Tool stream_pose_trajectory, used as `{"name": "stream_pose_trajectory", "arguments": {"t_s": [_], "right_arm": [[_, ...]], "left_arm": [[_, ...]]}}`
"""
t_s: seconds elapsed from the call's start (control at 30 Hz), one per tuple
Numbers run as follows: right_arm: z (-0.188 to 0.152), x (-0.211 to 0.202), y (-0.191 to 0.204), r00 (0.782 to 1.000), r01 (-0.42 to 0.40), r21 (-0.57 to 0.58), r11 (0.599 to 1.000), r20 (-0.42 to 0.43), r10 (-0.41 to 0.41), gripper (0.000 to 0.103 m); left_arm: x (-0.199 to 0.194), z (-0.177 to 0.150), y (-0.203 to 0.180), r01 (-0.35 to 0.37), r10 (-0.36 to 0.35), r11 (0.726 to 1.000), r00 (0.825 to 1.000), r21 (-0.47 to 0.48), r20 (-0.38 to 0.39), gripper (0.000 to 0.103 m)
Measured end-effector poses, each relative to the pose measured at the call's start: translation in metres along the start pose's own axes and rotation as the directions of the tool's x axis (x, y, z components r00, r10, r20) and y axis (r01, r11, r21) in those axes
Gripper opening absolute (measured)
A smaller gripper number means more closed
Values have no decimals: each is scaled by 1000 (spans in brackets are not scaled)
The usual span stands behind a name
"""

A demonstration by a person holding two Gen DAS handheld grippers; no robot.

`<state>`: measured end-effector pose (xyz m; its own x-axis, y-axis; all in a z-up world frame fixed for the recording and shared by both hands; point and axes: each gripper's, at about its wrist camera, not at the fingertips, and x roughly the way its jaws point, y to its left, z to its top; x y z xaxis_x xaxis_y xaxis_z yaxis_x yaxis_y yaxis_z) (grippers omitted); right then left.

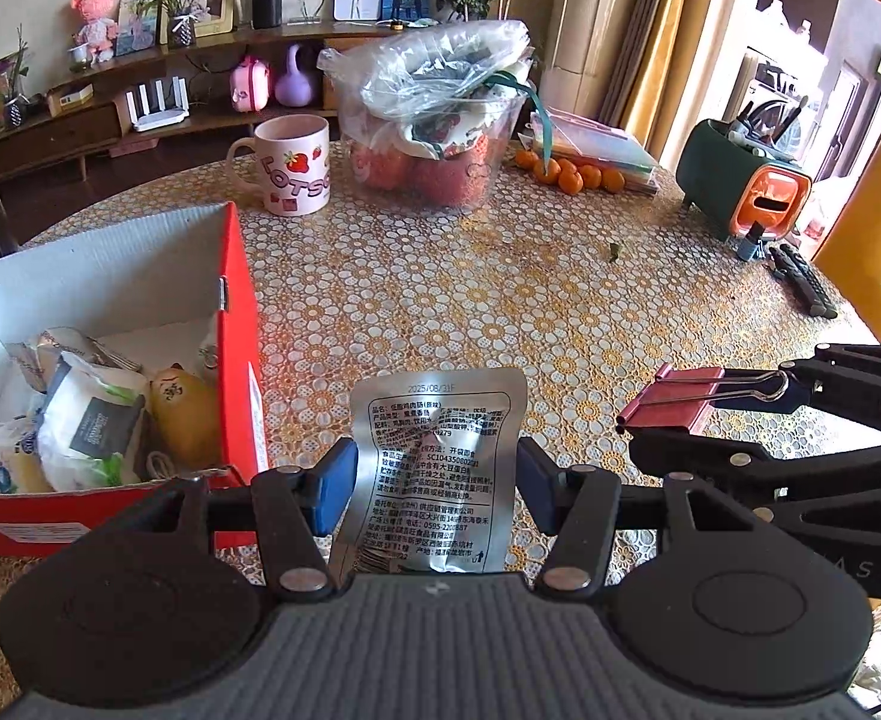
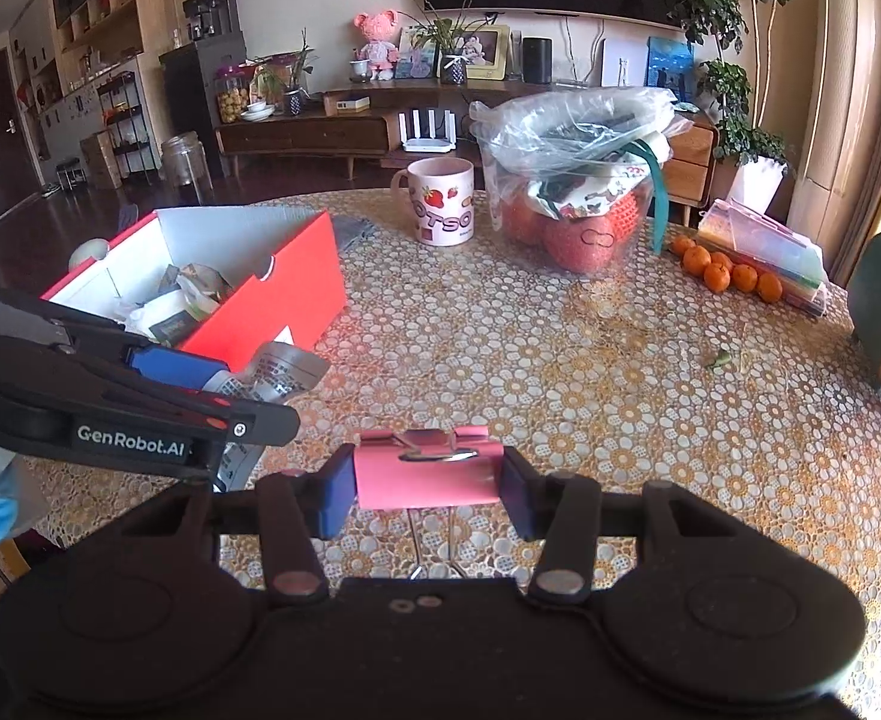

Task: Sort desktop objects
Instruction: 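Lift and carry the pink clip and white packet over the shoebox with both tools, then lower and release the white packet and pink clip into the shoebox with both tools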

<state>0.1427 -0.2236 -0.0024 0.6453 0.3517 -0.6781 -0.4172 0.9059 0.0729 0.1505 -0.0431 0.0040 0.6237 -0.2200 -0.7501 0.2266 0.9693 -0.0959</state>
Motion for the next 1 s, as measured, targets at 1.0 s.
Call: {"name": "stream_pose_trajectory", "arguments": {"t_s": [1.0], "right_arm": [[113, 42, 142, 992, -110, -198, 974, 44, 121, 49]], "left_arm": [[-72, 34, 179, -190, 199, 976, 977, -106, 72, 56]]}}
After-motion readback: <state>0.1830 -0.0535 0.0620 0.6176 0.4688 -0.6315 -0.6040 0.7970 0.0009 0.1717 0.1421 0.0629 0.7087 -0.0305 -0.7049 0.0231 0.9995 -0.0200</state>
